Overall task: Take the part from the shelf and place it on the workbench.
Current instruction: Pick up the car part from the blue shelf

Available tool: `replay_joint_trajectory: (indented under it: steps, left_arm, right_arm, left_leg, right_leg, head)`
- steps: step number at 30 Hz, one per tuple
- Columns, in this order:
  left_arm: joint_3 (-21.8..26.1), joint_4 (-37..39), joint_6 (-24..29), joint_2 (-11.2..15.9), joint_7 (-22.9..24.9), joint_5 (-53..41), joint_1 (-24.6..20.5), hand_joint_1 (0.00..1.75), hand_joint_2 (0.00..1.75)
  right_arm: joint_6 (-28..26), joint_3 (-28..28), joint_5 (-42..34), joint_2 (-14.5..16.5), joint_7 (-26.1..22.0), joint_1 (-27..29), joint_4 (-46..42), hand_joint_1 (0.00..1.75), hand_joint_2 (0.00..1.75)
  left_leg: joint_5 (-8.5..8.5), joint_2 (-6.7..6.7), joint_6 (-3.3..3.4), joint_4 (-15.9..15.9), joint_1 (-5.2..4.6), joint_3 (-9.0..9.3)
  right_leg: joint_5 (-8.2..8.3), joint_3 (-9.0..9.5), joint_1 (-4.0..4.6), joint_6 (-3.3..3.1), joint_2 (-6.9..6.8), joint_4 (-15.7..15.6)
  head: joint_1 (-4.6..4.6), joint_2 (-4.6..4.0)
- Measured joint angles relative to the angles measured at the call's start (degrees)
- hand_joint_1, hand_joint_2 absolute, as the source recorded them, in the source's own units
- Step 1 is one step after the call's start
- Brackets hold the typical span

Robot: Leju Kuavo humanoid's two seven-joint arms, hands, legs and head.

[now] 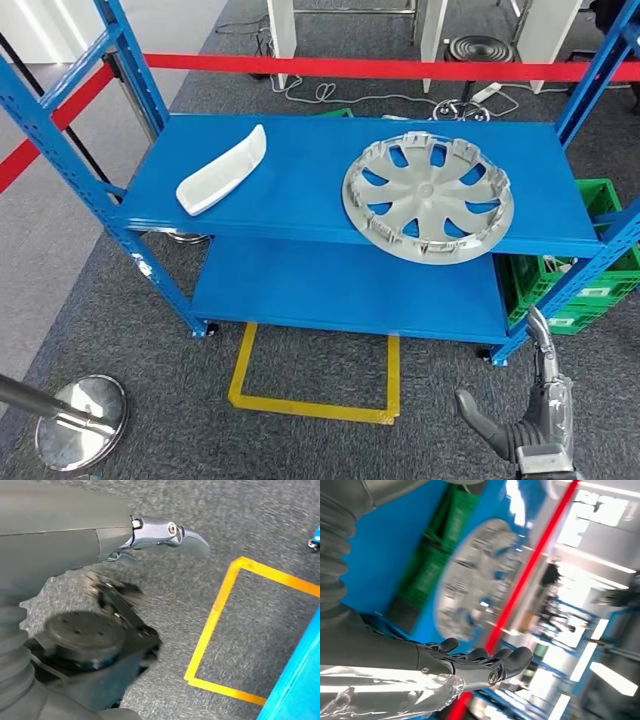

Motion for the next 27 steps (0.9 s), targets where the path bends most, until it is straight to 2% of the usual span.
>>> replay_joint_trajectory:
  steps: [1, 2, 4, 5, 6, 7, 8, 9, 10, 11, 12, 13, 14, 15, 16, 17, 19, 20, 21, 23, 24, 25, 27]
  left_arm:
    - [0.2, -0.4, -0.3, -0.1, 0.2, -0.3, 0.3, 0.00, 1.75]
    - [0.4, -0.7, -0.5, -0.3, 0.4, -0.6, 0.5, 0.00, 1.75]
    - [1.0, -1.2, -1.0, -0.6, 0.7, -1.2, 1.1, 0.00, 1.75]
    - [1.2, -1.4, -1.2, -0.7, 0.9, -1.4, 1.4, 0.00, 1.75]
    - [1.3, -1.7, -1.3, -0.8, 1.0, -1.6, 1.4, 0.00, 1.75]
    - [1.4, -2.1, -1.4, -0.9, 1.1, -1.8, 1.3, 0.00, 1.31]
    - [1.4, -2.4, -1.5, -1.0, 1.2, -2.0, 1.2, 0.00, 0.87]
    - [1.5, -2.6, -1.7, -1.1, 1.2, -2.2, 1.1, 0.00, 0.44]
    - [1.6, -2.8, -1.8, -1.2, 1.2, -2.3, 1.0, 0.00, 0.00]
    - [1.7, -2.8, -1.9, -1.3, 1.3, -2.3, 1.0, 0.00, 0.00]
    - [1.8, -2.8, -1.9, -1.3, 1.4, -2.4, 1.0, 0.00, 0.00]
    - [2.0, -2.8, -2.0, -1.4, 1.5, -2.4, 1.0, 0.00, 0.00]
    - [2.2, -2.8, -2.1, -1.5, 1.7, -2.5, 0.9, 0.00, 0.00]
    - [2.3, -2.8, -2.2, -1.6, 2.0, -2.5, 0.9, 0.00, 0.00]
    - [2.5, -2.8, -2.5, -1.6, 2.4, -2.6, 0.9, 0.00, 0.00]
    - [2.7, -2.8, -2.8, -1.6, 2.9, -2.7, 0.9, 0.00, 0.00]
    - [3.3, -2.7, -3.8, -1.7, 3.9, -3.2, 0.7, 0.00, 0.00]
    - [3.6, -2.7, -4.4, -1.8, 4.3, -3.5, 0.6, 0.00, 0.00]
    - [3.9, -2.7, -4.9, -1.8, 4.5, -3.8, 0.4, 0.00, 0.00]
    - [4.4, -2.7, -5.7, -1.8, 4.9, -4.3, 0.0, 0.00, 0.00]
    - [4.6, -2.7, -5.9, -1.8, 5.0, -4.4, -0.3, 0.00, 0.00]
    - [4.7, -2.7, -6.1, -1.8, 5.1, -4.5, -0.5, 0.00, 0.00]
    - [4.9, -2.7, -6.3, -1.9, 5.1, -4.6, -0.7, 0.00, 0.00]
  right_arm:
    - [-0.5, 0.6, 1.3, -0.3, -0.2, 0.0, -1.1, 0.00, 1.75]
    - [-1.2, 1.3, 2.8, -0.7, -0.4, -0.1, -2.0, 0.00, 1.75]
    - [-2.6, 2.5, 6.1, -1.4, -0.3, -0.4, -3.4, 0.00, 1.75]
    - [-3.3, 3.0, 7.9, -1.7, -0.1, -0.6, -3.9, 0.00, 1.75]
    - [-4.2, 3.5, 9.7, -2.1, 0.2, -0.7, -4.5, 0.00, 1.75]
    - [-5.1, 3.9, 11.5, -2.4, 0.6, -1.0, -5.1, 0.00, 1.75]
    - [-6.0, 4.4, 13.3, -2.8, 1.0, -1.3, -5.6, 0.00, 1.75]
    - [-7.0, 5.0, 15.3, -3.3, 1.5, -1.6, -6.0, 0.00, 1.75]
    - [-7.9, 5.5, 17.2, -3.8, 2.1, -1.8, -6.2, 0.00, 1.75]
    - [-8.6, 6.1, 19.2, -4.4, 2.9, -1.9, -6.3, 0.00, 1.75]
    - [-9.3, 6.6, 21.2, -5.0, 3.7, -2.0, -6.4, 0.00, 1.75]
    - [-9.8, 7.2, 23.1, -5.7, 4.6, -2.0, -6.4, 0.00, 1.75]
    - [-10.1, 7.8, 24.8, -6.3, 5.5, -2.1, -6.4, 0.00, 1.75]
    - [-10.3, 8.4, 26.4, -7.0, 6.5, -2.2, -6.4, 0.00, 1.75]
    - [-10.5, 8.9, 28.0, -7.6, 7.6, -2.3, -6.3, 0.00, 1.75]
    - [-10.6, 9.5, 29.3, -8.3, 8.8, -2.4, -6.3, 0.00, 1.75]
    - [-10.7, 11.0, 31.6, -9.9, 11.3, -2.7, -5.9, 0.00, 1.75]
    - [-10.8, 11.8, 32.6, -10.7, 12.6, -2.8, -5.7, 0.00, 1.75]
    - [-10.9, 12.4, 33.4, -11.4, 13.6, -3.0, -5.5, 0.00, 1.75]
    - [-10.9, 13.5, 34.5, -12.4, 15.1, -3.5, -5.4, 0.00, 1.75]
    - [-11.0, 13.9, 34.8, -12.8, 15.5, -3.8, -5.4, 0.00, 1.75]
    - [-11.0, 14.2, 35.0, -13.1, 15.7, -3.9, -5.4, 0.00, 1.75]
    - [-11.0, 14.7, 35.2, -13.6, 16.0, -4.0, -5.3, 0.00, 1.75]
  left_leg:
    - [0.93, 0.00, 0.49, -2.0, -0.27, -0.58]
    - [4.25, 0.01, 1.10, -5.0, -0.59, -0.83]
    - [12.99, 0.02, 1.96, -11.0, -1.23, -0.90]
    - [15.76, -0.06, 2.14, -12.7, -1.47, -0.64]
    - [16.23, -0.15, 2.22, -13.5, -1.57, -0.17]
    - [15.38, -0.31, 2.38, -13.3, -1.53, 0.84]
    - [14.55, -0.40, 2.66, -13.5, -1.42, 1.94]
    - [13.94, -0.32, 2.99, -13.7, -1.25, 3.15]
    - [13.42, -0.25, 3.28, -13.8, -1.09, 4.44]
    - [12.67, -0.13, 3.49, -14.0, -0.98, 5.57]
    - [11.90, -0.09, 3.67, -14.2, -0.92, 6.72]
    - [10.97, -0.20, 3.77, -14.4, -0.88, 7.92]
    - [10.02, -0.33, 3.81, -14.7, -0.86, 9.18]
    - [9.05, -0.47, 3.84, -14.9, -0.85, 10.49]
    - [8.03, -0.61, 3.82, -15.0, -0.84, 11.80]
    - [6.98, -0.68, 3.74, -15.1, -0.85, 12.90]
    - [4.85, -0.88, 3.37, -14.9, -1.04, 14.79]
    - [3.91, -0.96, 3.07, -14.9, -1.15, 15.50]
    - [3.35, -1.05, 2.75, -14.9, -1.26, 16.19]
    - [3.22, -1.02, 2.11, -14.4, -1.35, 16.66]
    - [3.31, -0.83, 1.79, -13.0, -1.38, 16.16]
    - [2.86, -0.62, 1.45, -10.8, -1.35, 14.90]
    - [0.11, -0.28, 0.81, -4.3, -1.09, 10.63]
  right_leg:
    - [-0.86, 1.68, 0.13, 0.01, 0.07, -0.6]
    - [-1.82, 3.27, 0.23, 0.02, 0.07, -1.3]
    - [-4.01, 6.23, 0.61, 0.28, 0.26, -2.2]
    - [-4.94, 7.81, 0.78, 0.50, 0.40, -2.9]
    - [-5.14, 9.04, 0.92, 0.83, 0.56, -3.0]
    - [-4.70, 9.57, 0.98, 1.19, 0.65, -2.3]
    - [-3.44, 9.08, 0.99, 1.57, 0.60, 0.0]
    - [-2.04, 7.20, 0.99, 1.94, 0.41, 3.8]
    - [-1.50, 4.50, 1.01, 2.25, 0.17, 8.2]
    - [-2.15, 1.42, 1.00, 2.42, -0.12, 12.4]
    - [-4.25, -1.66, 1.01, 2.49, -0.31, 15.3]
    - [-7.33, -4.49, 1.00, 2.52, -0.38, 16.7]
    - [-10.47, -6.85, 1.00, 2.50, -0.40, 16.9]
    - [-12.55, -8.78, 1.02, 2.46, -0.40, 16.0]
    - [-12.53, -10.35, 1.04, 2.39, -0.39, 14.3]
    - [-9.55, -11.61, 1.07, 2.25, -0.41, 11.7]
    - [1.30, -13.13, 1.15, 1.70, -0.58, 6.6]
    - [5.74, -13.19, 1.20, 1.35, -0.64, 5.2]
    - [8.02, -12.98, 1.25, 0.98, -0.71, 4.7]
    - [8.35, -11.91, 1.09, 0.37, -0.62, 4.4]
    - [8.19, -11.42, 0.93, 0.11, -0.60, 4.1]
    - [8.05, -10.89, 0.76, -0.12, -0.57, 3.7]
    - [7.63, -10.17, 0.60, -0.49, -0.60, 3.1]
  head:
    - [-0.06, 0.00]
    - [-0.09, 0.00]
    - [-0.06, 0.00]
    - [0.01, 0.00]
    - [0.06, 0.00]
    - [0.13, 0.00]
    - [0.16, 0.00]
    - [0.20, -0.02]
    - [0.26, -0.02]
    - [0.33, -0.02]
    - [0.37, -0.03]
    - [0.45, -0.01]
    - [0.51, -0.01]
    - [0.58, -0.01]
    - [0.63, 0.00]
    - [0.68, 0.00]
    - [0.75, 0.00]
    - [0.71, 0.00]
    - [0.69, 0.00]
    - [0.57, 0.00]
    - [0.52, 0.00]
    - [0.43, 0.00]
    - [0.30, 0.00]
